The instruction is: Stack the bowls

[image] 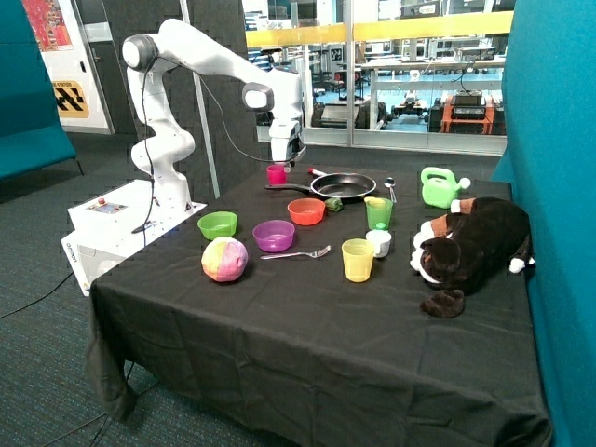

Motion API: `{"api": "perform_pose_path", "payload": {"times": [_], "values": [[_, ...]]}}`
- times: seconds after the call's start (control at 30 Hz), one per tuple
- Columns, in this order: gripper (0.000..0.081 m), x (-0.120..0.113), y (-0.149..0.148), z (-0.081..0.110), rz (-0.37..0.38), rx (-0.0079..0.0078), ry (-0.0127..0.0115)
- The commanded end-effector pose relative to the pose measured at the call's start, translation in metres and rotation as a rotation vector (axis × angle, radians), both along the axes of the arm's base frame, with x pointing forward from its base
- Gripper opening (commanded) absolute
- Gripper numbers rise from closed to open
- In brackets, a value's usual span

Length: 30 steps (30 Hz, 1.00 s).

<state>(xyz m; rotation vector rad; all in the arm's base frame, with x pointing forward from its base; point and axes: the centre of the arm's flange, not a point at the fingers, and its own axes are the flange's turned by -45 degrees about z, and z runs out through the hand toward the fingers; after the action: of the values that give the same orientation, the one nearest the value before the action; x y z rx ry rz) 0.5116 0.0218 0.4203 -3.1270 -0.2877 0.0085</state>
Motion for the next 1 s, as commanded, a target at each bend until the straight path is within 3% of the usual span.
{"api": "perform_pose_path", "payload": {"times": [0.0, 0.97], "values": [[0.0314, 0.005, 0.009, -0.017, 0.024, -0.0008, -0.0055], [0.0327, 0.042, 0.02, -0.073, 0.098, -0.0006, -0.0056]]}}
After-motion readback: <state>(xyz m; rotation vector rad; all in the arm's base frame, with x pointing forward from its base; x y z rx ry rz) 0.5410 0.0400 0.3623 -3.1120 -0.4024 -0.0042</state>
